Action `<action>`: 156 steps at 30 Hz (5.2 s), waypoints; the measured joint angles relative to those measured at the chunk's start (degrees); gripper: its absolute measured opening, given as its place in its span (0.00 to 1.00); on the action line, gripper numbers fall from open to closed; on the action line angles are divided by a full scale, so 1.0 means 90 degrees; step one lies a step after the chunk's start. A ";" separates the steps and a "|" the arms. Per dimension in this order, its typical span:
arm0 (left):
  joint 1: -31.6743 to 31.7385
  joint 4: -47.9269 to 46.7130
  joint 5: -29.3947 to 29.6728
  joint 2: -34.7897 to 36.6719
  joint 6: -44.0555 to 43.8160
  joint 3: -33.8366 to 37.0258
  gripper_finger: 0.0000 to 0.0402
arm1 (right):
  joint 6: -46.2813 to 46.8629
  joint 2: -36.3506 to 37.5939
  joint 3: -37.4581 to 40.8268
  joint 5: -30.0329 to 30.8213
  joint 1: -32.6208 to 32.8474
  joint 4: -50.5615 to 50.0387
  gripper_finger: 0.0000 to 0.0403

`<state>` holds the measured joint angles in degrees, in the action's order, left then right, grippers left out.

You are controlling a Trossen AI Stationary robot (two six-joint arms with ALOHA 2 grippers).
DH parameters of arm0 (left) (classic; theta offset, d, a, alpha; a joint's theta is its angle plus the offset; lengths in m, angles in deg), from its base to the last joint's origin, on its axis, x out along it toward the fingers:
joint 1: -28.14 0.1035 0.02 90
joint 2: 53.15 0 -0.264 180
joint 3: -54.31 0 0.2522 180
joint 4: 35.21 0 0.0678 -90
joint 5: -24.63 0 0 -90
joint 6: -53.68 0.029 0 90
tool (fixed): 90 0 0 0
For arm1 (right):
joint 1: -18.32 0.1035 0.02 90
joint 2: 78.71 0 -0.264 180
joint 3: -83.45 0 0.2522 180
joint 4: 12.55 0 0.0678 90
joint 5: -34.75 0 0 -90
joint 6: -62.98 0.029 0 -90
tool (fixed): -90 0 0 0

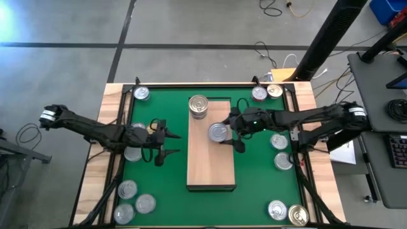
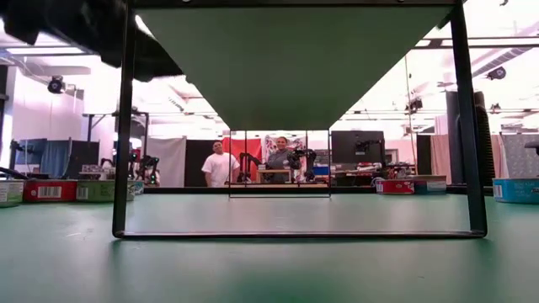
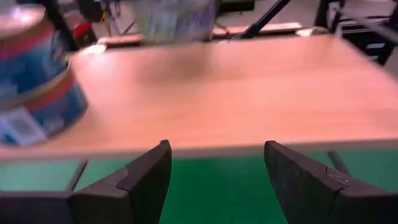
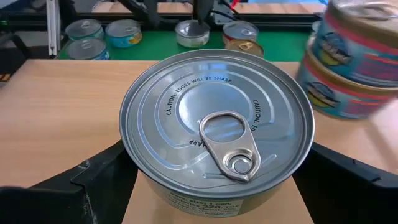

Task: Stack canned seafood by type on shelf
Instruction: Put the green tuna can on the shelf

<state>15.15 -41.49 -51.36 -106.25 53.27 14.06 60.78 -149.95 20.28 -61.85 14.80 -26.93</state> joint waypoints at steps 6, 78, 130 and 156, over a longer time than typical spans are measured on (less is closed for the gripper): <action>-0.0212 0.0229 0.0030 -0.0103 0.0613 -0.0565 0.60 | 0.0067 -0.0953 -0.0015 -0.0328 0.0030 0.0964 0.90; 0.0144 -0.3716 -0.0420 -0.3550 -0.0090 -0.5381 0.04 | 0.0592 -0.1591 -0.1086 0.0416 0.0713 -0.1243 0.95; 0.0502 -0.0410 -0.0466 -0.4291 0.0248 -0.4238 0.00 | 0.1263 -0.1569 -0.3776 0.1245 0.1448 -0.5682 0.83; -0.1365 0.1115 0.2218 -0.1442 -0.0304 -0.1394 0.00 | 0.0952 -0.2183 -0.3689 0.1445 0.1255 -0.4333 0.02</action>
<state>2.86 -31.45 -31.39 -119.23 50.54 1.51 69.35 -169.59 -12.92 -48.84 26.09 -65.92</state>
